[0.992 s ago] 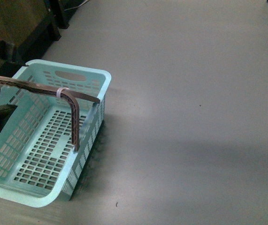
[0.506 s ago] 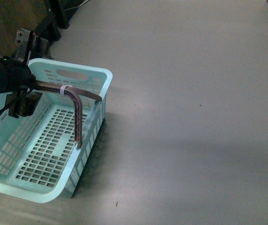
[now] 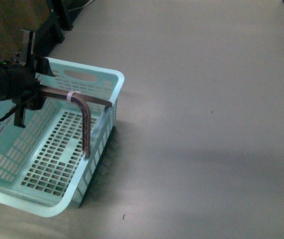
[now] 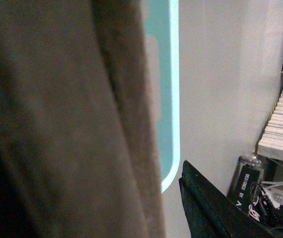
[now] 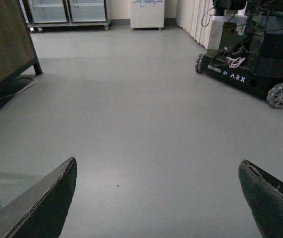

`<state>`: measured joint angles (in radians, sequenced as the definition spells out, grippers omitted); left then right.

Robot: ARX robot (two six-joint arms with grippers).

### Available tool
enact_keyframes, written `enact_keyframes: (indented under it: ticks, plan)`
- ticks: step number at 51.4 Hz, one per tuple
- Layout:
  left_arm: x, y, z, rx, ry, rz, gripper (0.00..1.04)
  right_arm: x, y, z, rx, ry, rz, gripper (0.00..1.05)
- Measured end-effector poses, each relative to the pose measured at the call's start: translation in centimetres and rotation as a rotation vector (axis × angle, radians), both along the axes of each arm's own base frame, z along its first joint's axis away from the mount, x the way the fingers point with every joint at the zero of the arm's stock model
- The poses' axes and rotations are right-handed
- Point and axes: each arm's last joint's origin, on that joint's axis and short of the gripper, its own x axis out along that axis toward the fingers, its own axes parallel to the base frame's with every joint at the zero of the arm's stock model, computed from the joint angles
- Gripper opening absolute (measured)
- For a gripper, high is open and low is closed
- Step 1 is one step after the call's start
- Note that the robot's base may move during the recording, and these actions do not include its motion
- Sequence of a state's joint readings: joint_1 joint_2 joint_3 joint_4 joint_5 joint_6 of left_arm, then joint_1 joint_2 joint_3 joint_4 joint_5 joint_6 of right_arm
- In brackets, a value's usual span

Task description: Pick mango and avocado into basket

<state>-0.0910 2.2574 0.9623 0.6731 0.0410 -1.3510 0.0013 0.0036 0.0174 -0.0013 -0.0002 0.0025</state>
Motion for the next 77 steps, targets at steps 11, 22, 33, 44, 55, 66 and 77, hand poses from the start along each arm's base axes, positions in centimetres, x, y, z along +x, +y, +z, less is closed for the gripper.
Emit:
enact_keyframes:
  ticks: [11,22,33,44,55,66,77]
  plan:
    - [-3.1,0.5,2.5,-0.026,0.049,0.019,0.29,0.0,0.0,0.0,0.000,0.000,0.000,0.96]
    - [-8.0,1.3,9.5,-0.060,0.016,0.047,0.29,0.0,0.0,0.0,0.000,0.000,0.000,0.96]
    - [-12.2,2.0,17.8,-0.106,-0.128,0.049,0.29,0.0,0.0,0.0,0.000,0.000,0.000,0.96]
    - [-15.6,2.7,23.5,-0.136,-0.222,0.052,0.29,0.0,0.0,0.0,0.000,0.000,0.000,0.96]
    - [-18.0,3.1,27.1,-0.142,-0.270,0.062,0.29,0.0,0.0,0.0,0.000,0.000,0.000,0.96]
    - [-19.1,2.7,27.9,-0.127,-0.276,0.029,0.29,0.0,0.0,0.0,0.000,0.000,0.000,0.96]
    - [-19.1,2.7,27.9,-0.121,-0.277,0.032,0.29,0.0,0.0,0.0,0.000,0.000,0.000,0.96]
